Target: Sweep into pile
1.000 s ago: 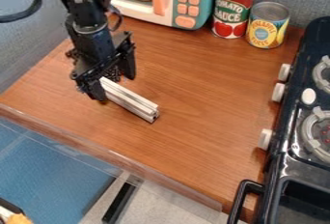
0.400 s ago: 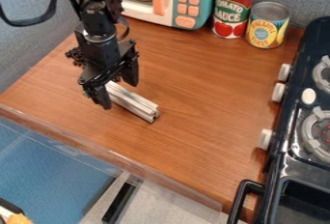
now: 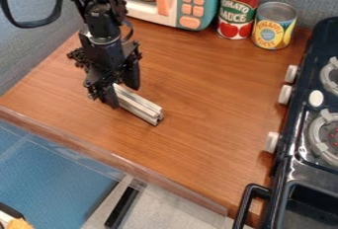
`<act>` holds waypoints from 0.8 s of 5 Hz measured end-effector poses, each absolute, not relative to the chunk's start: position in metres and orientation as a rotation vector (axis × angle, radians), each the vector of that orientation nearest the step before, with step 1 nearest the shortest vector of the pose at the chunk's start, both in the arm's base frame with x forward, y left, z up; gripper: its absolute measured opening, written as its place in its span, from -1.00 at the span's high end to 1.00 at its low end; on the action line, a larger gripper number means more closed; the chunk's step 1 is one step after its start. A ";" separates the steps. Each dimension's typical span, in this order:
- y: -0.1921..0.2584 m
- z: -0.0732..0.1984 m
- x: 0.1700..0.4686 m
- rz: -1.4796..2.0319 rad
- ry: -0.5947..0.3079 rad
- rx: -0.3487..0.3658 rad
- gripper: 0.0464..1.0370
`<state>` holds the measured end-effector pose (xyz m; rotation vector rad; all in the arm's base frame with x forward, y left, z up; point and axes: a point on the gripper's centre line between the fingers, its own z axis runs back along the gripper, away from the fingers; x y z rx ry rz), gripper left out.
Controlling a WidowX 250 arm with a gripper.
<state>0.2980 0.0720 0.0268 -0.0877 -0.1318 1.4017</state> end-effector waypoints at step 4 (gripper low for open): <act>0.057 0.038 0.287 1.484 -0.064 -0.109 0.43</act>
